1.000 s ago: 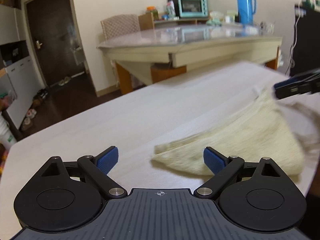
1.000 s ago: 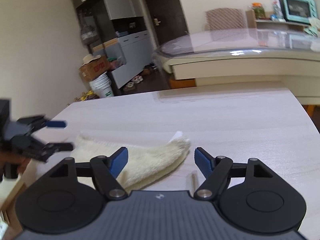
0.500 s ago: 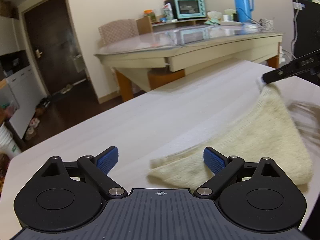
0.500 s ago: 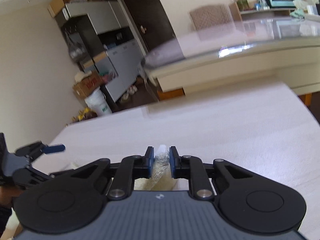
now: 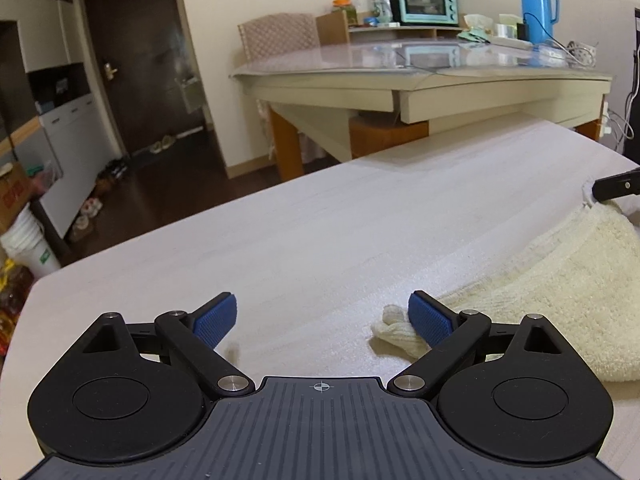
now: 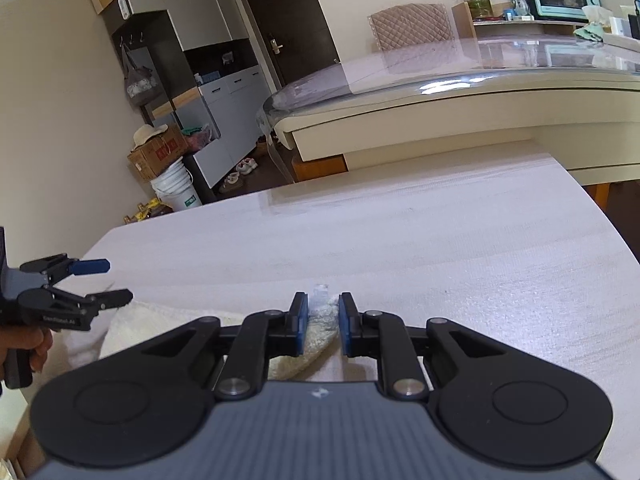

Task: Fold towel
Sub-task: 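Open the right gripper to release the towel tip onto the table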

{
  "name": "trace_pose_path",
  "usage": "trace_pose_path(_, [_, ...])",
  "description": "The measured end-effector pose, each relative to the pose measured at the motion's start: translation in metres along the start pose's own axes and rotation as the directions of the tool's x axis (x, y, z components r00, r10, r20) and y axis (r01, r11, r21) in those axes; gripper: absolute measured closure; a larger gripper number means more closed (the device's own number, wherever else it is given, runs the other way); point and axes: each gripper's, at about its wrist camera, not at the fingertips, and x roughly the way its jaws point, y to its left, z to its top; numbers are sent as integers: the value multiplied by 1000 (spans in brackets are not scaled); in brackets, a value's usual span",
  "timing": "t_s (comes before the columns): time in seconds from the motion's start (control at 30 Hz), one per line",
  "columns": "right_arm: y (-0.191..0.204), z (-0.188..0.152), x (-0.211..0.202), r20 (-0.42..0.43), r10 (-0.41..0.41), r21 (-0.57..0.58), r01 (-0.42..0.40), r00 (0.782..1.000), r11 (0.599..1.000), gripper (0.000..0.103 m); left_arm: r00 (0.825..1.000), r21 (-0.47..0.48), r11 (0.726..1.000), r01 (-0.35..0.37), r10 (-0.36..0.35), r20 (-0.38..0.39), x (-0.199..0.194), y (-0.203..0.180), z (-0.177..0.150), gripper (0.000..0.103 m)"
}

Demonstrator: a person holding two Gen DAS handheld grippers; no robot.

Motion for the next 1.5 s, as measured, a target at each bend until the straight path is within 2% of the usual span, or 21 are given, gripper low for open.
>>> trace_pose_path(0.1, [1,0,2,-6,-5,-10,5,1000,1000,84,999,-27,1000,-7,8,31,-8,-1,2,8])
trace_pose_path(0.2, [3,0,3,-10,-11,-22,11,1000,1000,83,998,-19,999,47,-46,53,-15,-10,5,8])
trace_pose_path(0.3, [3,0,3,-10,-21,-22,20,1000,1000,82,1000,79,997,-1,-1,25,-9,-25,4,7])
trace_pose_path(0.37, [2,-1,2,-8,-29,-19,29,1000,999,79,999,56,998,-34,33,4,-4,-21,3,7])
trace_pose_path(0.5, [3,-1,3,-11,-42,-26,41,999,999,78,1000,-4,1000,-28,28,-8,-3,-14,-1,7])
trace_pose_path(0.67, [4,-1,-3,7,-44,-42,44,999,998,74,997,37,997,-73,73,12,-11,-23,3,8])
trace_pose_path(0.73, [6,-2,-12,37,-44,-51,46,998,998,73,998,42,998,-53,51,43,-24,-29,3,8])
trace_pose_path(0.8, [10,-3,-25,69,-34,-64,38,997,997,73,997,38,999,-2,-1,81,-41,-37,1,8])
trace_pose_path(0.87, [21,-7,-39,85,16,-101,-8,996,995,72,994,52,998,40,-45,101,-52,-46,-1,8])
trace_pose_path(0.93, [35,-13,-49,68,102,-153,-91,992,984,72,990,84,994,72,-82,113,-61,-57,-5,8])
trace_pose_path(1.0, [49,-20,-53,43,160,-207,-147,986,967,72,990,116,991,72,-85,109,-62,-66,-9,8])
trace_pose_path(1.1, [81,-39,-56,-15,224,-340,-216,974,915,73,993,121,990,71,-82,84,-55,-71,-13,8])
trace_pose_path(1.23, [98,-56,-50,-59,209,-440,-213,976,872,73,996,112,992,63,-69,51,-43,-69,-19,7])
trace_pose_path(1.33, [103,-69,-49,-75,172,-507,-186,982,842,73,995,69,994,83,-86,45,-40,-64,-23,7])
trace_pose_path(1.5, [97,-64,-56,-73,186,-460,-198,980,865,72,992,38,994,98,-101,77,-47,-65,-17,8])
